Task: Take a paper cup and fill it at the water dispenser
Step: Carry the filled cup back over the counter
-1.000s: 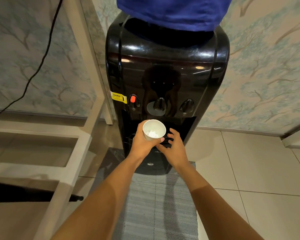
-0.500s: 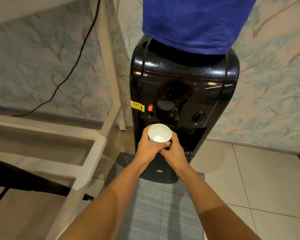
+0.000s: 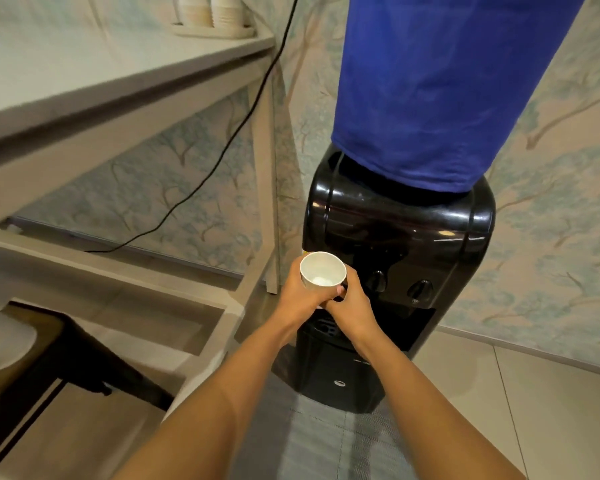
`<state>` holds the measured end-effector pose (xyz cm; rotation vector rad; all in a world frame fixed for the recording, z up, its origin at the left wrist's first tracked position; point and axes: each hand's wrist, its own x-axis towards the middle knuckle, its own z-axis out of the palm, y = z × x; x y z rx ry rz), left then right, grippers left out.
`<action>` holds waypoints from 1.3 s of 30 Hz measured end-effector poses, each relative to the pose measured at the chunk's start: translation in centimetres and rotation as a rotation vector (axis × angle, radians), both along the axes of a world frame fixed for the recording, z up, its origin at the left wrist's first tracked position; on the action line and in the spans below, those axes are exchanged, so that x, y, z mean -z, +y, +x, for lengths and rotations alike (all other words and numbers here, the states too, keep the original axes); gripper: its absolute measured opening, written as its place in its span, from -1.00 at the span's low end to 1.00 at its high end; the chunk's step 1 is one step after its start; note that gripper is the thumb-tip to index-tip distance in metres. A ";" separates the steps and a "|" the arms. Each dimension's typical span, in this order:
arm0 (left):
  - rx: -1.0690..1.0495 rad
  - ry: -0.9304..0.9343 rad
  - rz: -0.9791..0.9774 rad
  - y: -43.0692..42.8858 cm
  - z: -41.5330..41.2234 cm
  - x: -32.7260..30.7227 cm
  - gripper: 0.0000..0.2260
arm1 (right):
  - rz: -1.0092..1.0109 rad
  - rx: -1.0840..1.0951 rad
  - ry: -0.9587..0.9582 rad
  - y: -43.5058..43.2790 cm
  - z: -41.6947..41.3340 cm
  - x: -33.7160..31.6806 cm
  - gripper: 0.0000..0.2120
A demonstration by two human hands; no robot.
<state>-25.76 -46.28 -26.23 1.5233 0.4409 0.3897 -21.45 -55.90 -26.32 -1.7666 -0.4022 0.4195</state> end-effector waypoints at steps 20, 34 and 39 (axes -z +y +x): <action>-0.042 -0.057 0.097 5.8 2.6 -15.1 -0.43 | 0.028 -0.109 -0.119 5.9 3.9 -14.7 -0.36; -0.006 -0.073 0.156 10.2 2.6 -25.0 -0.51 | 0.062 -0.183 -0.137 10.5 5.6 -23.7 -0.43; -0.021 -0.077 0.183 12.4 1.9 -28.2 -0.55 | 0.061 -0.221 -0.172 12.6 5.5 -26.6 -0.42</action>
